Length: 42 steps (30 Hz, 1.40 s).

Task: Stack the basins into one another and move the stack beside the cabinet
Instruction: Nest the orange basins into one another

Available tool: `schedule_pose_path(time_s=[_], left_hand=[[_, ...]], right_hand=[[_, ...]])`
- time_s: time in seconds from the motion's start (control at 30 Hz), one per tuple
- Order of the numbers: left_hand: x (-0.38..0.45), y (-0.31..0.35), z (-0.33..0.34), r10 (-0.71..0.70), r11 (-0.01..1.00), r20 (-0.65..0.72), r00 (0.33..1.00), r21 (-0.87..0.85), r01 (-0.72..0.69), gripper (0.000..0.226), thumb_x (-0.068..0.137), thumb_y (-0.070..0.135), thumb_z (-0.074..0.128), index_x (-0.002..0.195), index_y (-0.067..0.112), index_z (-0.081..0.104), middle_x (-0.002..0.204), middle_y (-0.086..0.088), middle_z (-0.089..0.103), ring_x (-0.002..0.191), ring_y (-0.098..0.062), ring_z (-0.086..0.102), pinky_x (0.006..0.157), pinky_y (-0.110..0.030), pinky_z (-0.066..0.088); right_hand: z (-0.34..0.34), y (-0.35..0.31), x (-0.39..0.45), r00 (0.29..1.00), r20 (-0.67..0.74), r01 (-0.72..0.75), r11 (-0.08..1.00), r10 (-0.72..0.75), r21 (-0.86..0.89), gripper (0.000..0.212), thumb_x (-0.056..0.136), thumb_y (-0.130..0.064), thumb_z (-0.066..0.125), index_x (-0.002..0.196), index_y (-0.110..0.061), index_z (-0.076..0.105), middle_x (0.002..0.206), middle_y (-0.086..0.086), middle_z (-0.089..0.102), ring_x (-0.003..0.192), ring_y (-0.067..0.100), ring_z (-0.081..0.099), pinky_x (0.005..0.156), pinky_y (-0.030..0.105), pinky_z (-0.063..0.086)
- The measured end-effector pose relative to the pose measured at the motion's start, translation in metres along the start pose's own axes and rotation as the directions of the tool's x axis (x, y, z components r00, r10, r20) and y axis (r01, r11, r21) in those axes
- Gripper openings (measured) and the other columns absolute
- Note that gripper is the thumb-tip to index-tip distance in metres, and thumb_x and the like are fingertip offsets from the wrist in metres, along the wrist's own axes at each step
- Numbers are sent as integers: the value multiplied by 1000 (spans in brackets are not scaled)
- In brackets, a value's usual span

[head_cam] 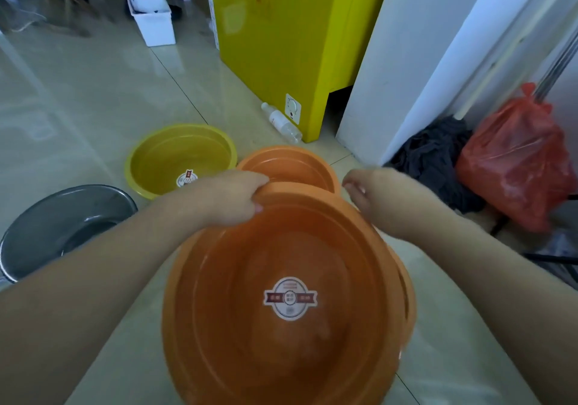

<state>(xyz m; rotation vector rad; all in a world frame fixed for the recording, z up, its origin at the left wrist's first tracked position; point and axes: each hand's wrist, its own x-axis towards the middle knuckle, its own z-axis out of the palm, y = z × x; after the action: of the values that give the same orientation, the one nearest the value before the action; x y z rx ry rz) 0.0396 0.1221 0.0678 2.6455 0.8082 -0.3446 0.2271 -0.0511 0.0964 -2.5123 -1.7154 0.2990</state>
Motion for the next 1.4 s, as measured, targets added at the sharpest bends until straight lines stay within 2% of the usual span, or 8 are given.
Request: schedule_pose_path(time_s=[0.2,0.67,0.77,0.83,0.9,1.0,1.1,1.4], left_hand=[[40,41,38,-52,986,58,997,-154,61,9,87,19,63,94,15,64,104,-6,69,98,-29,63,84,-38,53],[71,31,133,-127,762,151,980,-618,194,27,81,32,81,94,11,70,80,-9,72,75,-30,71,65,-40,60],[82,14,137,-366,735,-49,929,-628,257,34,78,44,80,88,17,62,82,-6,68,80,-30,67,72,-40,56],[93,-16,138,-669,571,-104,736,-706,418,60,74,53,80,110,9,58,108,-14,67,101,-36,64,81,-43,54],[101,-43,146,-786,137,202,584,-864,484,105,60,68,82,136,7,45,135,-17,56,112,-39,59,81,-48,58],[105,-47,167,-506,-292,518,689,-855,428,78,85,55,70,147,17,43,149,-18,42,121,-40,54,94,-51,54],[112,-38,176,-460,-398,433,775,-881,256,48,100,27,59,142,7,46,129,-20,55,99,-34,65,90,-47,55],[122,-28,104,-643,-318,144,753,-944,-90,29,97,5,50,126,3,52,116,-19,67,84,-35,74,58,-41,64]], right_hand=[[-29,36,-7,963,-251,-72,993,94,97,29,99,-19,44,115,-14,68,111,9,70,93,29,66,83,48,56],[50,14,17,991,100,94,995,-90,-39,28,97,-27,45,116,-18,63,113,7,64,104,30,61,85,45,53],[67,11,27,987,125,113,992,-105,-59,27,96,-28,45,112,-17,63,109,7,64,101,31,62,83,46,54],[74,10,31,984,147,110,992,-100,-66,28,96,-30,44,111,-17,63,107,6,64,101,30,62,83,47,55],[77,10,33,981,163,117,990,-103,-82,29,97,-29,43,113,-17,63,109,6,64,101,28,62,84,47,55],[77,13,35,983,150,119,989,-106,-82,29,98,-28,42,115,-17,63,111,5,64,102,27,61,85,47,54],[77,16,36,985,132,120,990,-110,-76,30,98,-29,42,115,-18,63,108,5,64,99,28,61,83,45,54],[61,9,34,984,50,174,982,-170,-79,27,98,-25,43,113,-14,63,105,7,63,97,29,61,81,46,53]])
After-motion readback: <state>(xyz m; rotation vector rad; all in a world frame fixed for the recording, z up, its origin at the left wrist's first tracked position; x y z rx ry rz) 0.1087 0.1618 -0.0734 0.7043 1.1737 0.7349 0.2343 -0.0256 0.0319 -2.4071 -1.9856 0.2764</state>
